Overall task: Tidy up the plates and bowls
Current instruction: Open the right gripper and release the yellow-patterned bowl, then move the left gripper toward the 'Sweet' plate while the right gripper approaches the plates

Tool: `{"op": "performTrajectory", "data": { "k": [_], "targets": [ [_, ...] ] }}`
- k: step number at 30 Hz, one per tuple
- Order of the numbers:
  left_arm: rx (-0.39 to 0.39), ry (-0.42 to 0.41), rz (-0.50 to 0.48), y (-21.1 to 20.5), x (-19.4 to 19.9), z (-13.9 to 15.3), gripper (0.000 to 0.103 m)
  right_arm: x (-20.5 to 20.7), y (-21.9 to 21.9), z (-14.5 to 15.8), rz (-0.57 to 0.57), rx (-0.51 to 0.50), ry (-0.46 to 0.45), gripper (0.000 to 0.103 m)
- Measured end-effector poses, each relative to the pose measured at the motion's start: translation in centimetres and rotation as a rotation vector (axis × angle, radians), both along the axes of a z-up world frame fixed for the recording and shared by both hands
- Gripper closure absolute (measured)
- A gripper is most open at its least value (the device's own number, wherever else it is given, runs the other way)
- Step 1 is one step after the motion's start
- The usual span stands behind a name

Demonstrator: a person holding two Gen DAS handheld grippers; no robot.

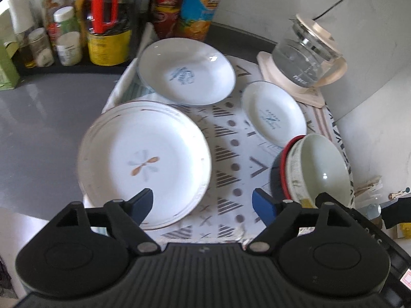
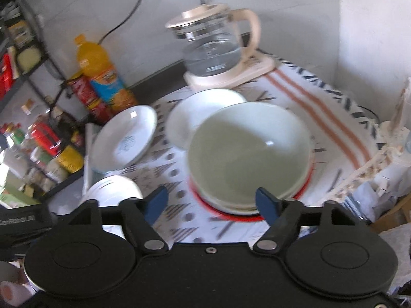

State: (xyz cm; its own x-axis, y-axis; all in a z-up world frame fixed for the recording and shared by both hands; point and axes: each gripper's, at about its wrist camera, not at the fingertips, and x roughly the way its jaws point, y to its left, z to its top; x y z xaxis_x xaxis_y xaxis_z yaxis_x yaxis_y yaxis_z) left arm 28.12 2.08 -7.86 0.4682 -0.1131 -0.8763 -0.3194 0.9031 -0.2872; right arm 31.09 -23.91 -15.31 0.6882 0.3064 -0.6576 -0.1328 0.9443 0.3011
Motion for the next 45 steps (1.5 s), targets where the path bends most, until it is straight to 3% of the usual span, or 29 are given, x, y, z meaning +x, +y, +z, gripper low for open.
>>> {"op": "performTrajectory", "data": {
  "k": [8,23,28,39,45],
  "targets": [
    [-0.005,0.015,0.048,2.8,-1.6,-0.4,0.019,-1.5,4.2,0.0,0.098,-0.047,-0.002,0.012],
    [0.004,0.054,0.200,9.0,-3.4,-1.7,0.019,-1.0,10.3,-1.2,0.204,-0.110,0.022,0.007],
    [0.000,0.050,0.238,10.4,-2.8,-2.0,0.019,0.1,12.0,-1.3,0.234,-0.137,0.002,0.001],
    [-0.055,0.025,0.292,12.4,1.0,-2.5,0.019,4.1,14.6,-1.3,0.257,-0.148,-0.018,0.002],
    [-0.090,-0.011,0.308,13.2,3.8,-3.2,0.022,6.9,15.2,-1.2,0.243,-0.095,-0.024,0.012]
  ]
}}
